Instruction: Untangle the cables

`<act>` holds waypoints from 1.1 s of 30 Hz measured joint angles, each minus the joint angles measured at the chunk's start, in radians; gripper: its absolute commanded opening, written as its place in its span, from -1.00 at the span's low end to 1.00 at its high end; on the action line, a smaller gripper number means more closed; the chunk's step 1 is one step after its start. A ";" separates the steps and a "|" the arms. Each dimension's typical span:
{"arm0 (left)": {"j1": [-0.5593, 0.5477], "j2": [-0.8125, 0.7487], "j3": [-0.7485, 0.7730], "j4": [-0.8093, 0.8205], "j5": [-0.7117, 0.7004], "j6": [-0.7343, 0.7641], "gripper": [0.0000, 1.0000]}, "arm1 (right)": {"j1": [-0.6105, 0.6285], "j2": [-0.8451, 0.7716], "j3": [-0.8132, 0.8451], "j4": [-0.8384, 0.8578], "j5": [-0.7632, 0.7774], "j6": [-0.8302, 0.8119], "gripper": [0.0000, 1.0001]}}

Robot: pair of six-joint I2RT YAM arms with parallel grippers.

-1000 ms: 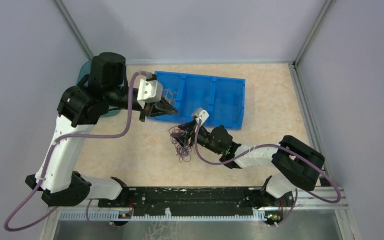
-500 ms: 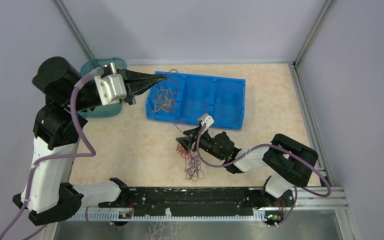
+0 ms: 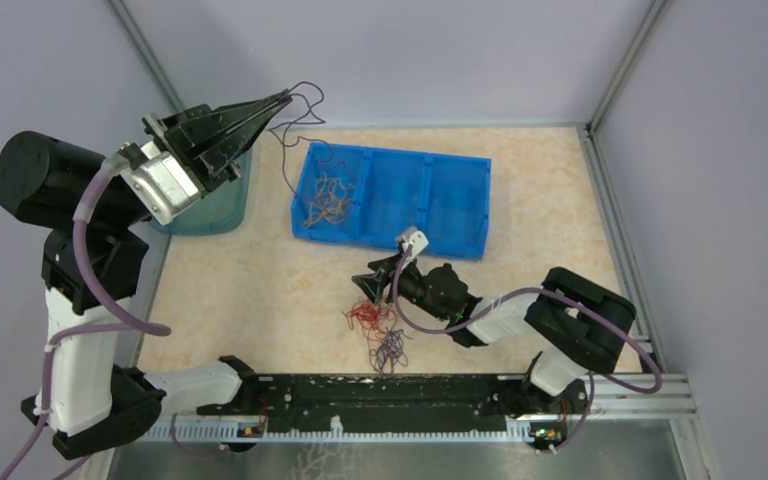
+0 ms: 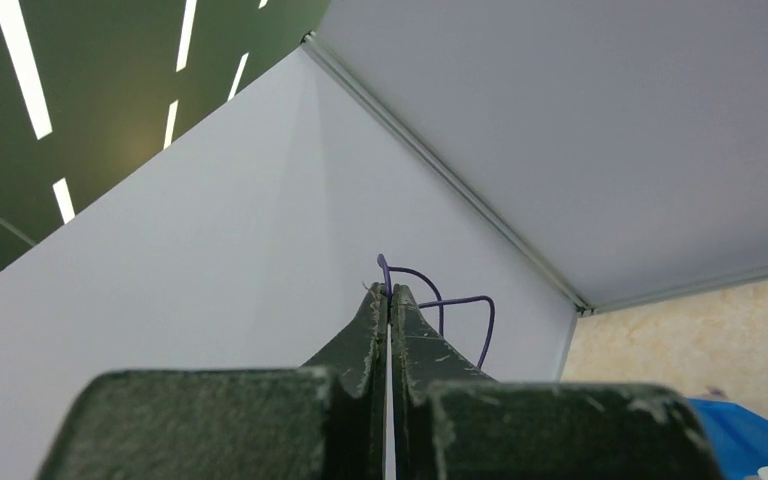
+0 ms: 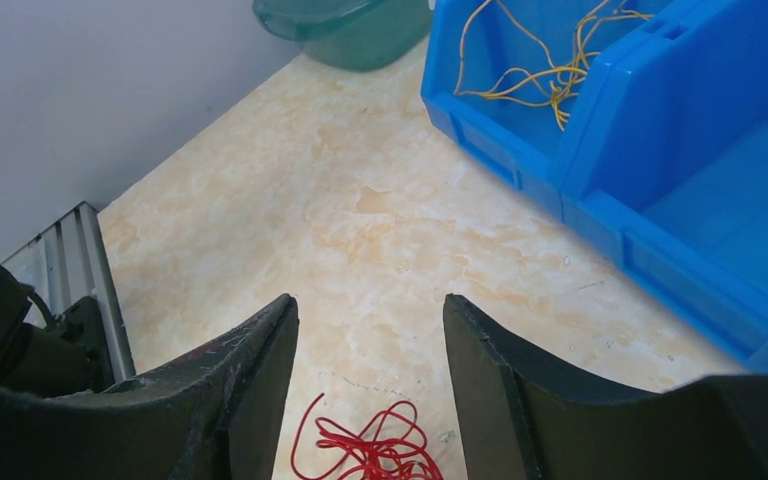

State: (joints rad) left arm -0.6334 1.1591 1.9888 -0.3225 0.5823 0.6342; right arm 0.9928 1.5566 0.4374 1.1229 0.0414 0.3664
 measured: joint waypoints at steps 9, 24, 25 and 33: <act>0.000 -0.054 -0.198 0.008 -0.007 0.015 -1.00 | -0.034 -0.159 0.004 -0.127 0.037 -0.016 0.34; 0.000 0.061 -0.566 0.145 -0.070 -0.113 -1.00 | -0.159 -0.500 0.007 -0.478 0.481 -0.078 0.35; 0.000 0.081 -0.569 0.165 -0.086 -0.123 -1.00 | -0.172 -0.509 0.006 -0.490 0.500 -0.078 0.35; 0.000 0.231 -0.610 0.315 -0.199 -0.139 -1.00 | -0.219 -0.528 -0.006 -0.544 0.589 -0.076 0.34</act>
State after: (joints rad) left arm -0.6334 1.3903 1.3785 -0.0071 0.3836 0.4950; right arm 0.7738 1.0290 0.4316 0.5785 0.6308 0.2901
